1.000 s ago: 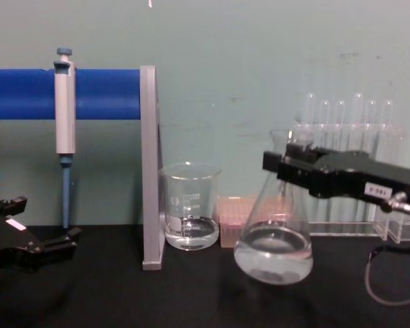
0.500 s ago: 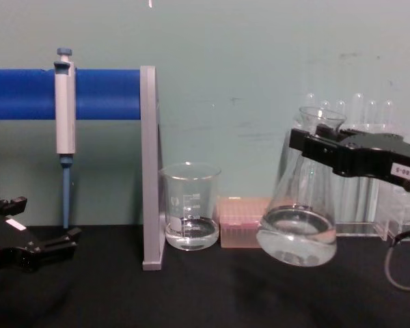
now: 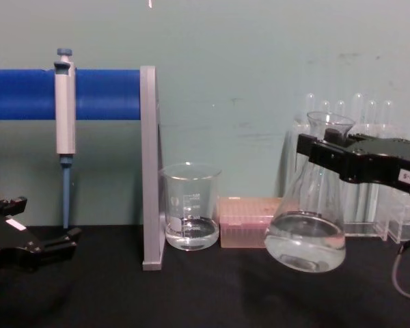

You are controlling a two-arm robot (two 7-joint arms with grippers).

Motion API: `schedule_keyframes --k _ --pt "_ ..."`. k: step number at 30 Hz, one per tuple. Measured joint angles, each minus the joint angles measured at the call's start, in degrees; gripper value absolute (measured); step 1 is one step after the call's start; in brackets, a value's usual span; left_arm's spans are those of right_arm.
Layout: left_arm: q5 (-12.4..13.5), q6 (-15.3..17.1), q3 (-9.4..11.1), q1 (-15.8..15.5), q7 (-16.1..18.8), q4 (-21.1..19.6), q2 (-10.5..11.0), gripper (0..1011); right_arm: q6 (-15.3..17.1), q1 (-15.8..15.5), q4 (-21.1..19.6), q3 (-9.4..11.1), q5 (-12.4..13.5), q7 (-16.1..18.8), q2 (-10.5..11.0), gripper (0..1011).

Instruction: Grasp the erlenmeyer flask with one hand, shake it three times, then place it back.

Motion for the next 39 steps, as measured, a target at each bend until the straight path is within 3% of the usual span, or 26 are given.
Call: schedule_keyframes --k 18,27,39 --pt "0.00 0.00 0.00 0.00 0.00 0.00 0.00 1001 -0.64 -0.22 -0.40 0.29 -1.23 1.37 -0.45 449" --pt "0.00 0.00 0.00 0.00 0.00 0.00 0.00 1001 -1.61 0.25 -0.57 -1.24 -0.53 5.68 0.87 449" --pt "0.00 0.00 0.00 0.00 0.00 0.00 0.00 1001 -4.96 1.48 -1.33 -5.03 2.06 14.69 4.50 449"
